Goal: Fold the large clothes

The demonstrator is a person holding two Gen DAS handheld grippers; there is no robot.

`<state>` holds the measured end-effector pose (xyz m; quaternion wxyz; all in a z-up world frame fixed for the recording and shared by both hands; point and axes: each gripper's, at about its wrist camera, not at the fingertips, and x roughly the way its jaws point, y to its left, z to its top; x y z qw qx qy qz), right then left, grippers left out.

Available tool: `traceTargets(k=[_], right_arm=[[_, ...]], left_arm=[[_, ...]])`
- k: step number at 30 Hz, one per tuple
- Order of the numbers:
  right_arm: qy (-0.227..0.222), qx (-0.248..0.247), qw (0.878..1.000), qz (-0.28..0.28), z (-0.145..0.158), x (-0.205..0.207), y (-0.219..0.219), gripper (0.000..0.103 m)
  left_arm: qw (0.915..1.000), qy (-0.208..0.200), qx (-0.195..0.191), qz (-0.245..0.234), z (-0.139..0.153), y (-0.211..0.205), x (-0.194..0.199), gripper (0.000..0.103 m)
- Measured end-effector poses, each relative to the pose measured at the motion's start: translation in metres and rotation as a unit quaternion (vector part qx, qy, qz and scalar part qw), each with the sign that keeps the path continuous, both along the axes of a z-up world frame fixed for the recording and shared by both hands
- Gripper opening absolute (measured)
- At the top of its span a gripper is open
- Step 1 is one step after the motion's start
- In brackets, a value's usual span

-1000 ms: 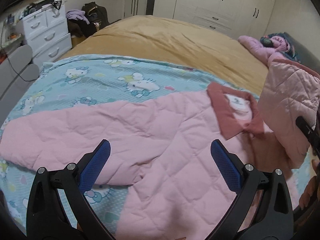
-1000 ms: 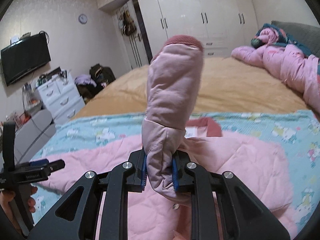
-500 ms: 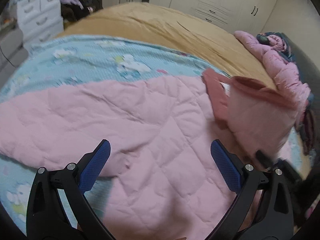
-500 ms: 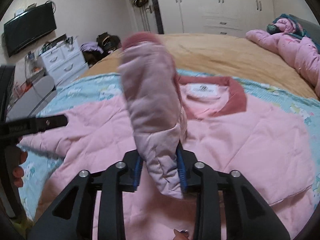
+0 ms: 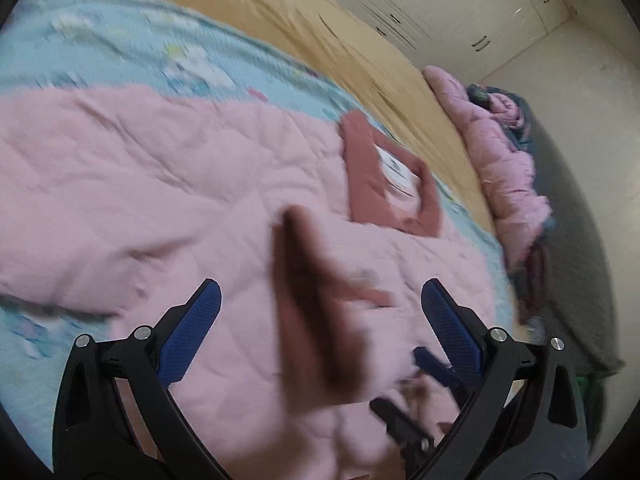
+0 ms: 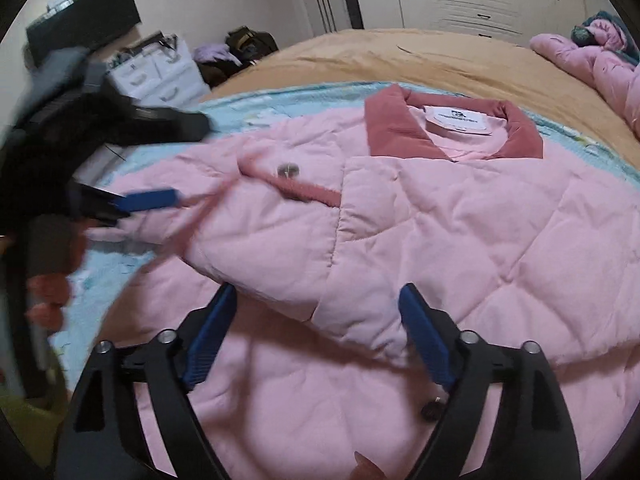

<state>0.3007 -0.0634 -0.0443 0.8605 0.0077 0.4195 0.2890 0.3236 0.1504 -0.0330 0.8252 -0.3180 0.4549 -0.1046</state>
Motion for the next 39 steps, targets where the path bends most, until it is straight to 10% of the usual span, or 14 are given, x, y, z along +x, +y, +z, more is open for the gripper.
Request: traceTargets(k=[10, 18, 29, 39], right_arm=[[-0.002, 0.056, 0.993, -0.103, 0.022, -0.039, -0.098, 0.084], [-0.015, 0.081, 0.98, -0.179, 0.035, -0.044, -0.159, 0.084], [-0.028, 0.073, 0.968, -0.24, 0.042, -0.042, -0.201, 0.084], [-0.04, 0.021, 0.96, -0.278, 0.058, 0.022, -0.217, 0.084]], left_arm=[[0.999, 0.017, -0.041, -0.009, -0.019, -0.016, 0.001, 0.087], [0.999, -0.001, 0.014, -0.043, -0.017, -0.046, -0.005, 0.002], [0.9875, -0.144, 0.051, -0.039, 0.075, -0.024, -0.016, 0.002], [0.9852, -0.079, 0.141, -0.058, -0.006, -0.025, -0.007, 0.002]])
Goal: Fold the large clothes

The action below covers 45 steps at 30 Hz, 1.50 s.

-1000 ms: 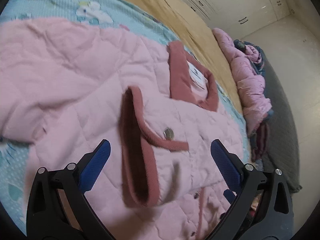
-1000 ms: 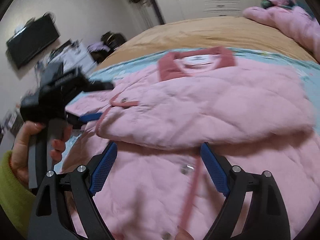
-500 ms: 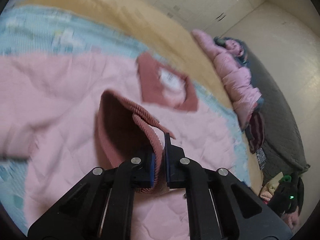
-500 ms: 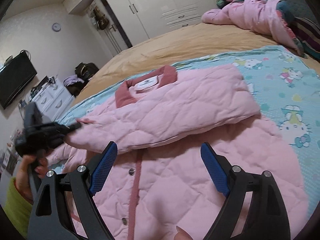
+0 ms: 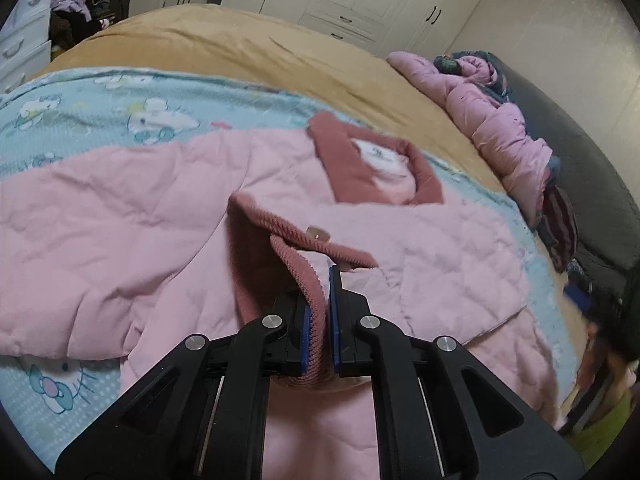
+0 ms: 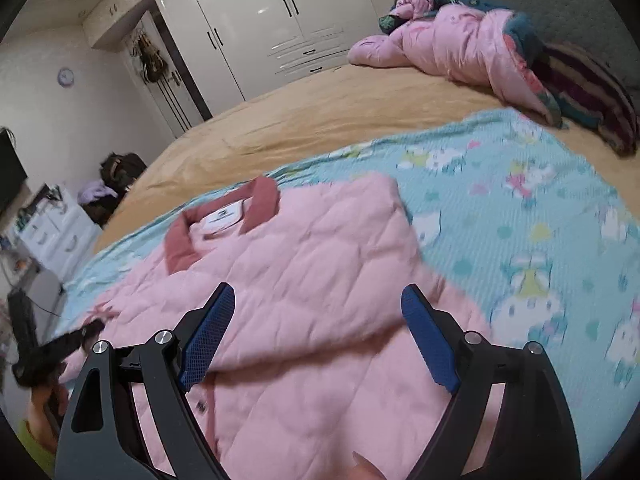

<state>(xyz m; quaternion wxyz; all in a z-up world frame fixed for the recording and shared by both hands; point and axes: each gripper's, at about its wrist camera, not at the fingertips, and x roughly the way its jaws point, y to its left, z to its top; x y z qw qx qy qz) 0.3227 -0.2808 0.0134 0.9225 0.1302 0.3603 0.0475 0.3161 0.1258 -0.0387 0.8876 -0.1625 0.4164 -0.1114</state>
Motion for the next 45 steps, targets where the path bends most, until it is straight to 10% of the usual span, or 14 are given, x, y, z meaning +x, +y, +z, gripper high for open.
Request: traceTargets(k=[14, 29, 35, 42, 45], right_arm=[[0.164, -0.057, 0.985, -0.005, -0.09, 0.119, -0.001, 0.083], [0.127, -0.078, 0.989, -0.017, -0.084, 0.099, 0.012, 0.088], [0.089, -0.055, 0.994, 0.011, -0.058, 0.057, 0.028, 0.099], [0.066, -0.046, 0.997, 0.006, -0.039, 0.012, 0.038, 0.099], [0.054, -0.046, 0.997, 0.009, -0.032, -0.004, 0.045, 0.099]], left_arm=[[0.9978, 0.063, -0.022, 0.002, -0.041, 0.014, 0.004, 0.005], [0.9979, 0.061, -0.01, -0.019, -0.03, 0.0, 0.003, 0.008], [0.9988, 0.036, 0.005, -0.033, -0.008, -0.007, -0.009, 0.036], [0.9994, 0.011, 0.022, -0.025, 0.014, -0.008, -0.021, 0.094], [0.9985, 0.007, 0.051, -0.019, 0.018, -0.011, -0.023, 0.094]])
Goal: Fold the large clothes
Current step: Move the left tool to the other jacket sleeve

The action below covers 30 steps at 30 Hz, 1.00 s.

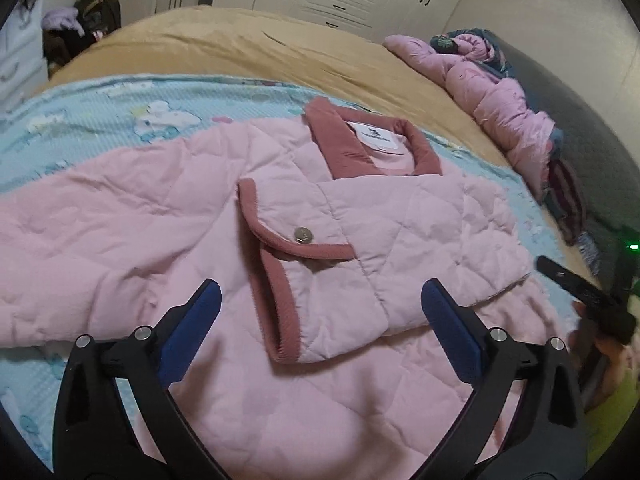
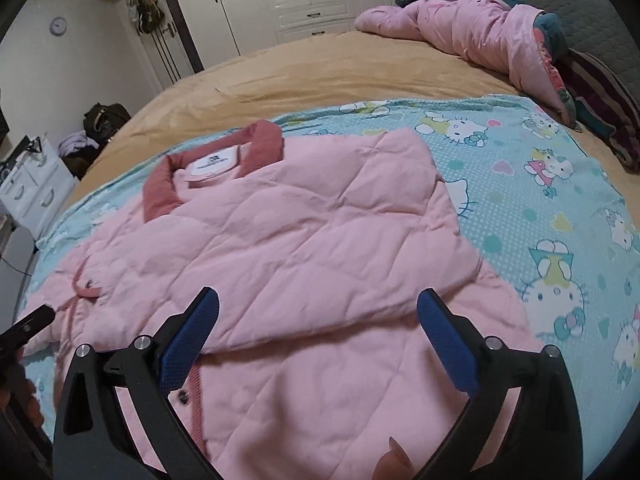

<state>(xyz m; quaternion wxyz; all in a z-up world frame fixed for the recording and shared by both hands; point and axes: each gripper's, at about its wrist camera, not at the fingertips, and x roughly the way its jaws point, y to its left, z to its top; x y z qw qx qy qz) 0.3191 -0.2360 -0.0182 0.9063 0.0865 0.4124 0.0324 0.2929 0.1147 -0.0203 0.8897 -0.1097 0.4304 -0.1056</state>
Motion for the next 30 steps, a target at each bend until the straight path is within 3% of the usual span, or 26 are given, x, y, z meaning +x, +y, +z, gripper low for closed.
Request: traceTargets(k=[7, 20, 30], right_arm=[[-0.026, 0.019, 0.999, 0.019, 0.022, -0.023, 0.018, 0.099], [-0.049, 0.008, 0.996, 0.076, 0.047, -0.037, 0.077, 0.099], [-0.06, 0.002, 0.991, 0.121, 0.06, -0.037, 0.132, 0.099]], left_arm=[[0.9999, 0.003, 0.004, 0.012, 0.008, 0.001, -0.008, 0.094], [0.9962, 0.0, 0.023, 0.084, 0.012, 0.035, -0.033, 0.094], [0.9861, -0.008, 0.032, 0.163, 0.018, 0.077, -0.044, 0.094]])
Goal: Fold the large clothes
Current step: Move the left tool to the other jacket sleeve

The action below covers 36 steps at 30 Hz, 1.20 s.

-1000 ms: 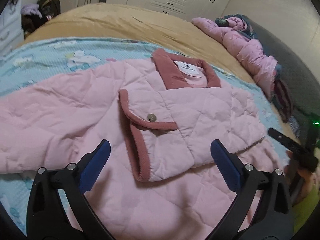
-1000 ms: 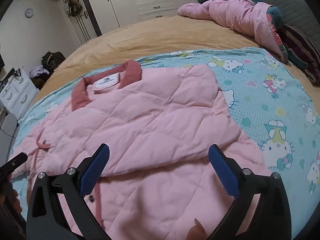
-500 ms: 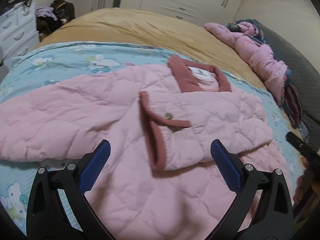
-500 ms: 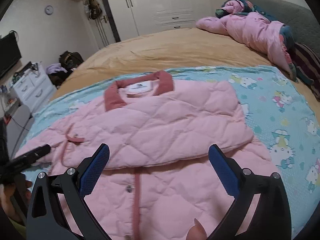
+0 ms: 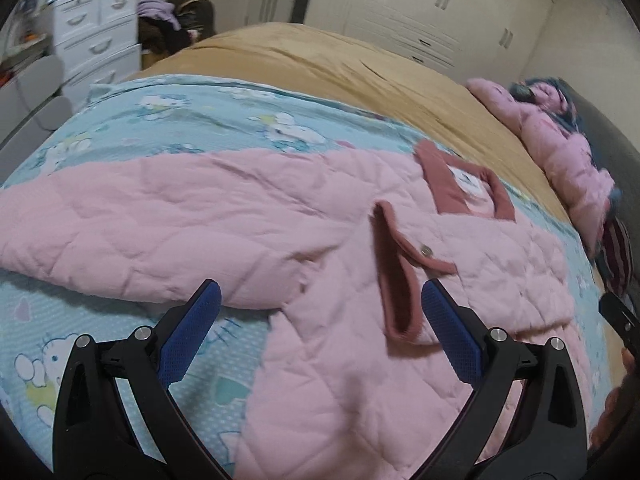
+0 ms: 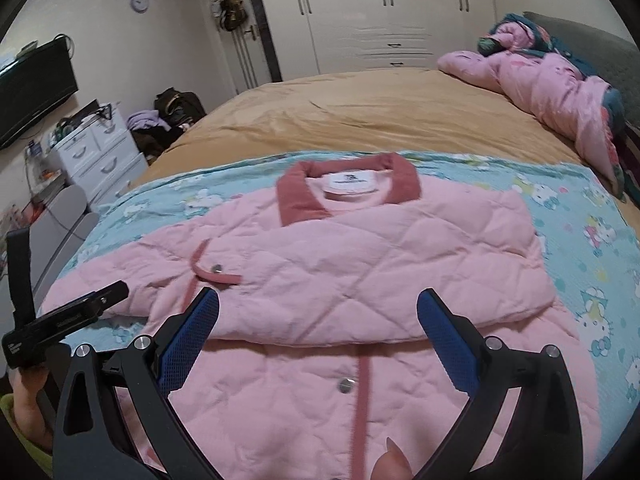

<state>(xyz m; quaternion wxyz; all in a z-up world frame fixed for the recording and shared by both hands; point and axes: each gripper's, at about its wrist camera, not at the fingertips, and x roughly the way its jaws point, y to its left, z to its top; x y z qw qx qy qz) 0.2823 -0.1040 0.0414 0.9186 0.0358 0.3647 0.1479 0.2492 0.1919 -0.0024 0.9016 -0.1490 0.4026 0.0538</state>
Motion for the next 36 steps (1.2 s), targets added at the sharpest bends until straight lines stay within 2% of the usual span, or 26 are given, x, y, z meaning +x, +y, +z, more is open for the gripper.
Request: traceTargets(k=[5, 9, 14, 17, 21, 24, 36], right_arm=[[-0.005, 0.006, 1.0, 0.012, 0.006, 0.003, 0.026, 0.099], [-0.002, 0.017, 1.0, 0.026, 0.009, 0.007, 0.048, 0.099], [-0.005, 0.018, 0.998, 0.052, 0.013, 0.011, 0.084, 0.099], [-0.006, 0.021, 0.997, 0.071, 0.015, 0.011, 0.104, 0.099], [-0.002, 0.025, 0.995, 0.1, 0.015, 0.012, 0.131, 0.099], [0.001, 0.026, 0.993, 0.114, 0.016, 0.015, 0.149, 0.099], [0.015, 0.029, 0.983, 0.18, 0.015, 0.017, 0.214, 0.099]], left_arm=[[0.9986, -0.002, 0.02, 0.049, 0.003, 0.025, -0.003, 0.094], [0.9964, -0.003, 0.007, 0.085, 0.005, 0.052, -0.008, 0.094], [0.9908, -0.006, 0.04, 0.129, 0.011, 0.074, -0.015, 0.094], [0.9879, -0.007, 0.042, 0.149, 0.013, 0.088, -0.02, 0.094], [0.9818, -0.007, 0.042, 0.185, 0.015, 0.112, -0.026, 0.094], [0.9736, -0.01, 0.047, 0.223, 0.017, 0.134, -0.035, 0.094], [0.9501, 0.015, 0.014, 0.311, 0.0, 0.198, -0.057, 0.094]])
